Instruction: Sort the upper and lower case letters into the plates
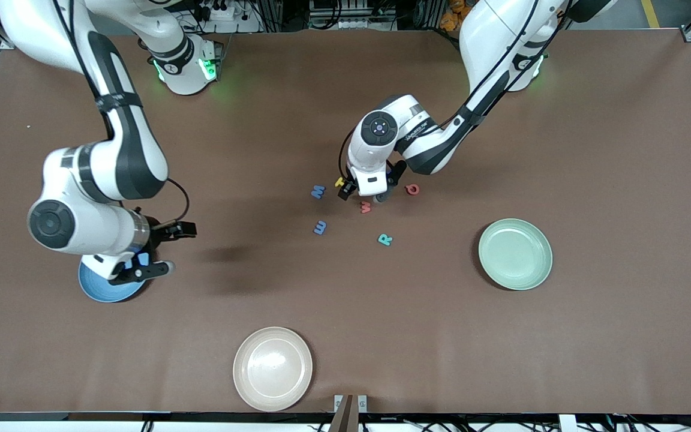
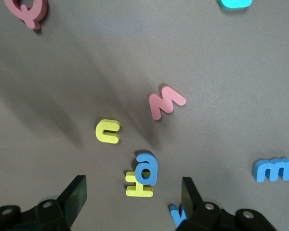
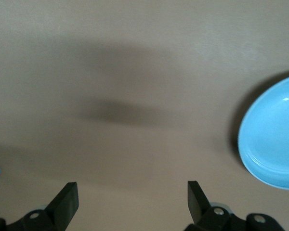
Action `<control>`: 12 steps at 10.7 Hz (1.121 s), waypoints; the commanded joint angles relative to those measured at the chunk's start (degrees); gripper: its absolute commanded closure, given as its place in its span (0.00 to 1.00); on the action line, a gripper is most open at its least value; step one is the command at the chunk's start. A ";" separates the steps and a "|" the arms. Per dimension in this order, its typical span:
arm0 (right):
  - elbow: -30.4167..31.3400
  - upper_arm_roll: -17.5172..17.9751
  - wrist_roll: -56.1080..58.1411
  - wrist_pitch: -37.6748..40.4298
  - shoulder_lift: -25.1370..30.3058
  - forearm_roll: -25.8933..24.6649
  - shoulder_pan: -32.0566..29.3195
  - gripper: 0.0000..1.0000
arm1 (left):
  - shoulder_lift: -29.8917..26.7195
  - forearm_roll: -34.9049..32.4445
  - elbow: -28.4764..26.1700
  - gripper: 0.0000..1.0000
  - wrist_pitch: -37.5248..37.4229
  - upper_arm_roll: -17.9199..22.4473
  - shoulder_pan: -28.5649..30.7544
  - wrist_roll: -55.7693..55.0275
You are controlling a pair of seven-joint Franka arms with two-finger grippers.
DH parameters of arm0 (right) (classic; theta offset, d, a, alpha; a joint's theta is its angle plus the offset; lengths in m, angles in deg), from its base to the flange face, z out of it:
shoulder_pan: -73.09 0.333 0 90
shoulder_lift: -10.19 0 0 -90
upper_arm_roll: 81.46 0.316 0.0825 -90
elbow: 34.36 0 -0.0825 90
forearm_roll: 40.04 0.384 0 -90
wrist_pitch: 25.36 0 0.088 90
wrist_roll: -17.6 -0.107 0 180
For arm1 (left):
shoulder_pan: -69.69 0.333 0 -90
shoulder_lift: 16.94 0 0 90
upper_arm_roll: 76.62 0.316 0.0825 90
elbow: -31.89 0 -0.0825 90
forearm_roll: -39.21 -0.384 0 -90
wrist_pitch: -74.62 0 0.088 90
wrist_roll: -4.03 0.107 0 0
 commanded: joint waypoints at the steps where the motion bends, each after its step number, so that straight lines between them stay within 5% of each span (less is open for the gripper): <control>1: -0.98 -0.25 -0.99 -0.76 -3.61 4.09 2.87 0.00 | -0.05 -1.80 0.48 0.12 0.50 0.41 -0.65 -2.20; 12: -0.10 -0.25 -8.03 -5.68 -7.13 4.64 7.19 0.00 | 2.84 -3.30 3.91 0.14 0.50 4.71 -8.03 -2.73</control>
